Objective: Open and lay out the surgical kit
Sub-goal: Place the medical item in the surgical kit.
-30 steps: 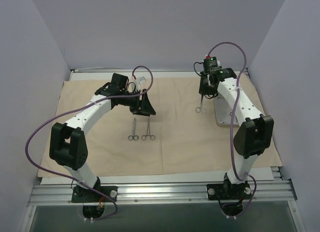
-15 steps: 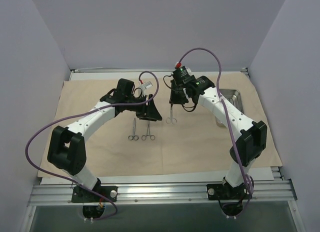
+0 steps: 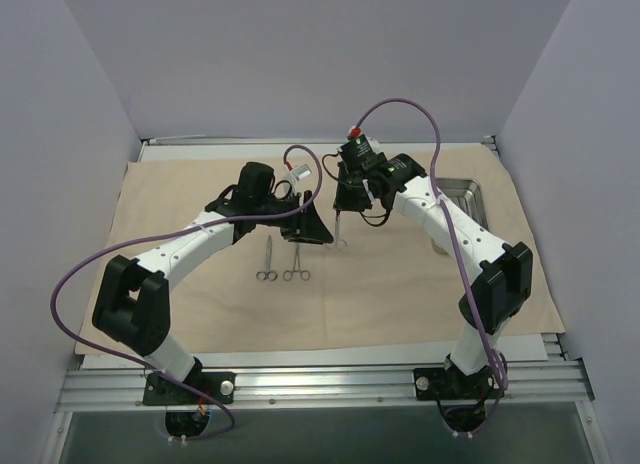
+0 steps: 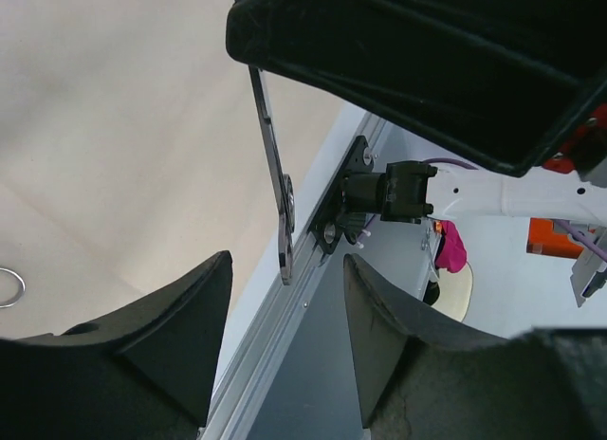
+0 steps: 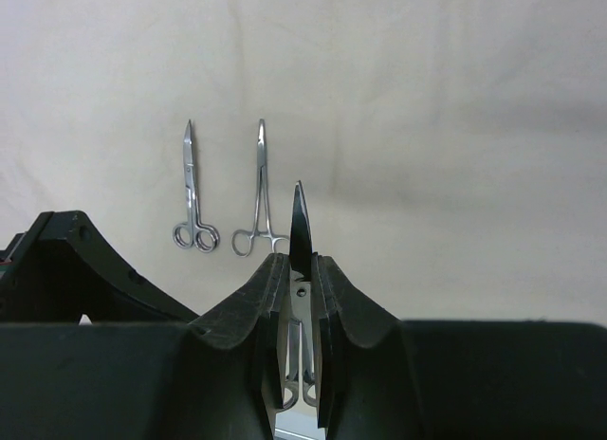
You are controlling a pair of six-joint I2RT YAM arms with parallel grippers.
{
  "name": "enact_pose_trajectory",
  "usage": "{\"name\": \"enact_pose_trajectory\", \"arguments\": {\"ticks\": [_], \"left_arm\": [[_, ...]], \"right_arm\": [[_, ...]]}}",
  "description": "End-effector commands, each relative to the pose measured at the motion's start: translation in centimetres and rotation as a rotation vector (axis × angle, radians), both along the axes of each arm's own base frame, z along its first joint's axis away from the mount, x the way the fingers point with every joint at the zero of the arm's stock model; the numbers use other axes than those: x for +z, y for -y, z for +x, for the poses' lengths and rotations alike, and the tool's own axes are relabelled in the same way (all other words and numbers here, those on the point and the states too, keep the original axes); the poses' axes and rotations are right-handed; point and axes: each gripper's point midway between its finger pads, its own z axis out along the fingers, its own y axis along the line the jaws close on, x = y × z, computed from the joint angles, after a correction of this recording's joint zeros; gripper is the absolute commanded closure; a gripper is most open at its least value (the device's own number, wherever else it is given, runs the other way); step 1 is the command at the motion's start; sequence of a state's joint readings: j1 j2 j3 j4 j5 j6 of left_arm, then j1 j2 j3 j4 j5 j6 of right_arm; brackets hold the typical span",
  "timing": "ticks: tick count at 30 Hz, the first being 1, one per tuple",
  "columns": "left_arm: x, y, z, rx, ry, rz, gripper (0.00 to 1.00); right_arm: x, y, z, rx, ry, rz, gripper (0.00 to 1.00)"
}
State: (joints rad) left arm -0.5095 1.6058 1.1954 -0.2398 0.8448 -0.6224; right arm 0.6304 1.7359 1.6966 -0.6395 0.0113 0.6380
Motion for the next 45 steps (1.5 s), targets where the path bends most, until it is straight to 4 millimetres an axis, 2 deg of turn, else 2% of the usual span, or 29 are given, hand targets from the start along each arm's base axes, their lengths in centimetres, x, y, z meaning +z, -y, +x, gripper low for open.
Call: {"name": "enact_pose_trajectory", "arguments": {"ticks": [1, 4, 5, 6, 8, 12, 13, 14, 15, 17, 19, 20, 22, 27, 31, 39, 45], "left_arm": [[1.9, 0.6, -0.4, -0.023, 0.056, -0.058, 0.41], [1.5, 0.6, -0.5, -0.030, 0.039, -0.056, 0.47], [1.3, 0.6, -0.6, -0.035, 0.030, -0.055, 0.50], [1.2, 0.7, -0.6, -0.038, 0.025, -0.055, 0.58], [0.8, 0.8, -0.5, -0.045, 0.016, -0.055, 0.63], [0.6, 0.8, -0.6, -0.054, 0.013, -0.053, 0.84], [0.7, 0.8, -0.6, -0.058, 0.014, -0.057, 0.97], [0.7, 0.8, -0.6, -0.059, 0.013, -0.058, 0.98], [0.6, 0.7, -0.6, -0.062, 0.012, -0.057, 0.98], [1.3, 0.5, -1.0, -0.084, 0.028, -0.078, 0.98], [1.7, 0.3, -1.8, -0.120, 0.024, -0.108, 0.98], [2.3, 0.2, -2.1, -0.120, 0.006, -0.131, 0.98], [3.5, 0.4, -2.2, -0.136, 0.031, -0.186, 0.98], [4.5, 0.2, -2.9, -0.169, 0.053, -0.209, 0.98], [4.5, 0.1, -3.3, -0.172, 0.036, -0.216, 0.98], [5.3, 0.2, -3.7, -0.193, 0.066, -0.269, 0.98], [6.3, 0.1, -4.2, -0.211, 0.085, -0.303, 0.98]], "right_arm": [[3.1, 0.0, -0.5, -0.027, 0.060, 0.054, 1.00], [3.4, -0.2, -0.6, -0.030, 0.061, 0.067, 1.00], [3.4, -0.3, -0.7, -0.030, 0.061, 0.070, 1.00], [3.5, -0.4, -0.8, -0.029, 0.062, 0.074, 1.00], [3.8, -0.5, -0.9, -0.031, 0.066, 0.083, 1.00], [4.2, -1.0, -1.4, -0.022, 0.061, 0.106, 1.00], [4.3, -1.1, -1.4, -0.020, 0.067, 0.111, 1.00], [4.5, -1.6, -1.8, 0.005, 0.056, 0.133, 0.99], [4.9, -1.6, -2.0, 0.015, 0.062, 0.142, 0.91], [5.6, -1.5, -2.0, 0.040, 0.088, 0.147, 0.66], [7.0, -1.4, -2.2, 0.069, 0.117, 0.181, 0.61], [6.9, -1.0, -2.1, 0.081, 0.116, 0.196, 0.58], [8.0, -1.3, -2.7, 0.150, 0.118, 0.269, 0.57], [9.0, 0.6, -3.0, 0.171, 0.131, 0.294, 0.55], [8.9, 1.3, -3.3, 0.189, 0.123, 0.303, 0.55], [7.5, -0.1, -3.7, 0.241, 0.079, 0.370, 0.52], [6.6, -0.4, -3.9, 0.268, 0.059, 0.372, 0.52]]}}
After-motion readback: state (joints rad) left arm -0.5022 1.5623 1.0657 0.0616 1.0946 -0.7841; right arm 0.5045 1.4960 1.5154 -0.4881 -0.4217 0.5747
